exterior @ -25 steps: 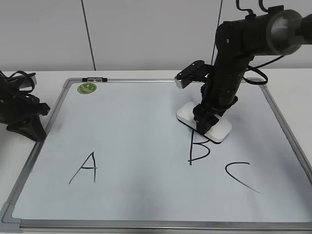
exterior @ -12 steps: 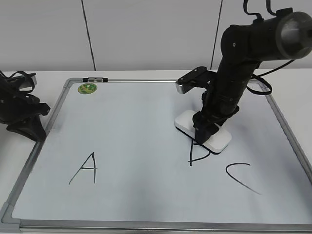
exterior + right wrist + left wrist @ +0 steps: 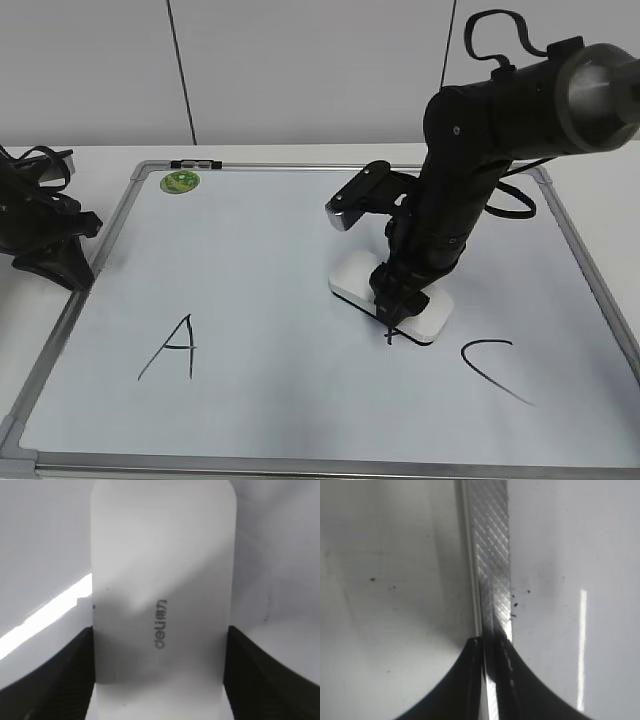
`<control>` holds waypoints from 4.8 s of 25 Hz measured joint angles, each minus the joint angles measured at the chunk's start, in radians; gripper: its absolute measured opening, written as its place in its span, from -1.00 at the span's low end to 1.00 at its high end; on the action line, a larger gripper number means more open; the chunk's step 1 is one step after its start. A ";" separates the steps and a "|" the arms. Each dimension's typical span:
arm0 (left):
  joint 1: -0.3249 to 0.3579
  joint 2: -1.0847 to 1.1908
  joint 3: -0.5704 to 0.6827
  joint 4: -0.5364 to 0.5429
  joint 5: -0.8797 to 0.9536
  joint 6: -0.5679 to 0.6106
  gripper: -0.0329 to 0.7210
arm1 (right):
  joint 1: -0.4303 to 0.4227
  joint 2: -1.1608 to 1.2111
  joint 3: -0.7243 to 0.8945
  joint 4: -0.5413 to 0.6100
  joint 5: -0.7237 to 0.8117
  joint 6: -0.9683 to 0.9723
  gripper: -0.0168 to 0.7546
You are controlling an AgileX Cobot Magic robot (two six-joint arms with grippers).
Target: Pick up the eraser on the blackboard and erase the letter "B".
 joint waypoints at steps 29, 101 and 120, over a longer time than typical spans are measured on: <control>0.002 0.000 0.000 0.002 0.000 0.000 -0.82 | 0.097 -0.032 0.058 0.009 -0.081 -0.003 0.40; 0.002 0.000 -0.002 -0.013 -0.002 0.000 -0.82 | 0.007 0.146 -0.280 -0.053 0.057 0.089 0.40; 0.002 0.004 -0.002 -0.029 -0.005 0.000 -0.82 | -0.197 0.081 -0.269 -0.108 0.117 0.118 0.40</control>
